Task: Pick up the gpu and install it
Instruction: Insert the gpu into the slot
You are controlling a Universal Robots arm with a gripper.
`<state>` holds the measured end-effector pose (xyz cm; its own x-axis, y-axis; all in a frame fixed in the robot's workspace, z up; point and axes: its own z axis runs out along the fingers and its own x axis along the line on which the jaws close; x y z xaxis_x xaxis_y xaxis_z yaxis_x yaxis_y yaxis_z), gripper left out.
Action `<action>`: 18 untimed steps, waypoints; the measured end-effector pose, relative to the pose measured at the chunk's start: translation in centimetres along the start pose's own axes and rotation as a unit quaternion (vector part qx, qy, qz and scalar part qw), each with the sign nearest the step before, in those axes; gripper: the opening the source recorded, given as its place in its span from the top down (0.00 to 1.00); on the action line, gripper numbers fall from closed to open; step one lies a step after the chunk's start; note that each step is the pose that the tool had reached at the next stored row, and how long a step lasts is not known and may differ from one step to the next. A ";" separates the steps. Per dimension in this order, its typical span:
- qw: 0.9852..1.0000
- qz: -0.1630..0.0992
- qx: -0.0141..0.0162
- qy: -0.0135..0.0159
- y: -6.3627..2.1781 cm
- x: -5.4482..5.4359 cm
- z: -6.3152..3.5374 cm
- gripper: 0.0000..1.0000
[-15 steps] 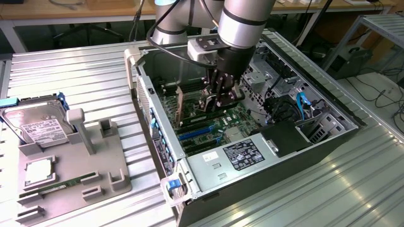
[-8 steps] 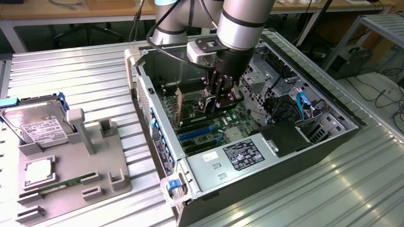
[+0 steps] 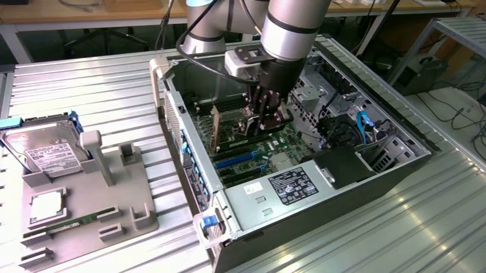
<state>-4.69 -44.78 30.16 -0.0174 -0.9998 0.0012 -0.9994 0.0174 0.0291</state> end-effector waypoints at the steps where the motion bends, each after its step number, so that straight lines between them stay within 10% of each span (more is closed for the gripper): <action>1: 1.000 0.000 0.000 0.000 0.00 0.0 0.05 0.72; 18: 1.000 -0.001 0.001 0.000 0.62 0.3 1.96 0.72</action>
<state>-5.37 -45.06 28.23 -0.0147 -0.9999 0.0012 -0.9995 0.0147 0.0278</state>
